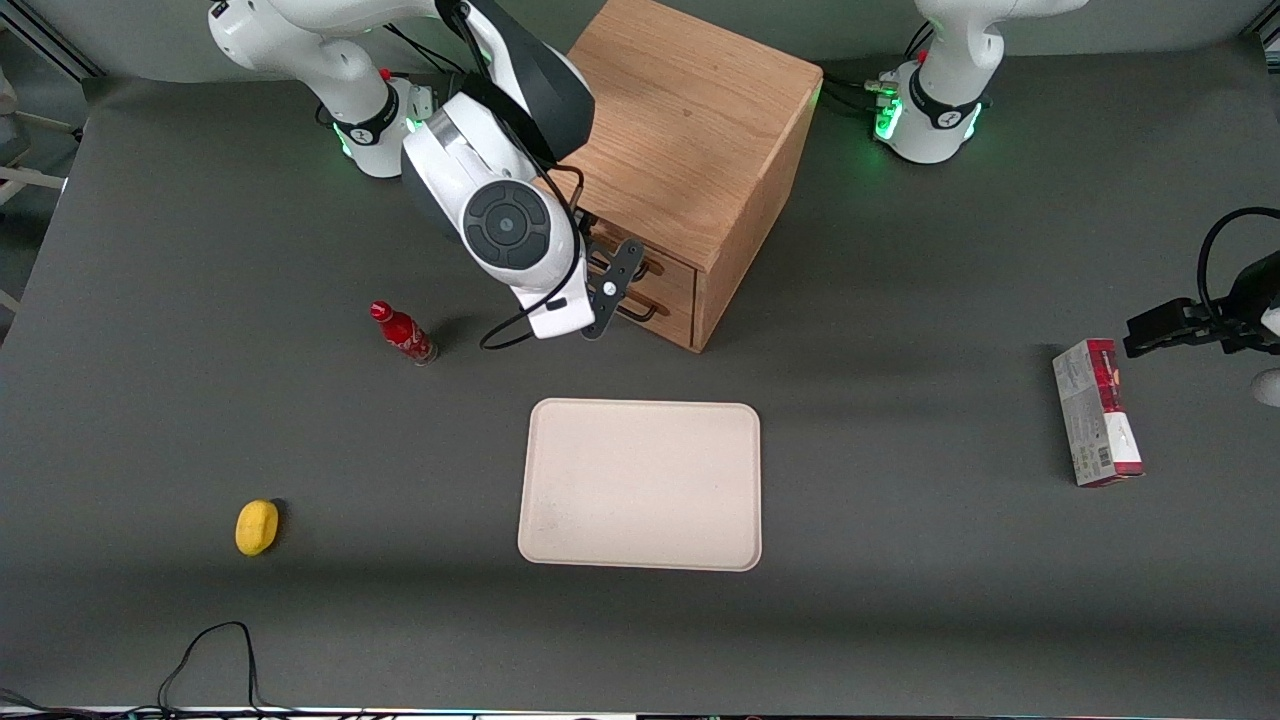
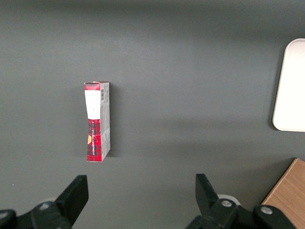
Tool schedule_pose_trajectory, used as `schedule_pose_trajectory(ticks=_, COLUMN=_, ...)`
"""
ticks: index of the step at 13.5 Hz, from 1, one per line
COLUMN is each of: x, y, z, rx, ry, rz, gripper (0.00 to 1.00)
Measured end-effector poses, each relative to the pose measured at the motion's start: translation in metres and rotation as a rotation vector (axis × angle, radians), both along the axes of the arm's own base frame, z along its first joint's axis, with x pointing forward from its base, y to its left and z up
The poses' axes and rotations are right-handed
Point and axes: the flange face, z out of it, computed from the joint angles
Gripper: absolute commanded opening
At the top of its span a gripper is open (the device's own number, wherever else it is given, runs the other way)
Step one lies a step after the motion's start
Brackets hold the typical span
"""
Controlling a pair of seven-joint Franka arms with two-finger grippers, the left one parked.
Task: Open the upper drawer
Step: 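Lower the right gripper and hook the upper drawer's black handle, then pull the handle outward with the right gripper, sliding the drawer open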
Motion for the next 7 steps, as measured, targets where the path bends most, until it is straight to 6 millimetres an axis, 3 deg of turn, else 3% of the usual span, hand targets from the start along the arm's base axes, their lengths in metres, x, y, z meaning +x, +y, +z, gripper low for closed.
schedule_pose_trajectory(ticks=7, x=0.002, y=0.004, z=-0.023, rx=0.005, ry=0.027, rz=-0.012, gripper=1.0)
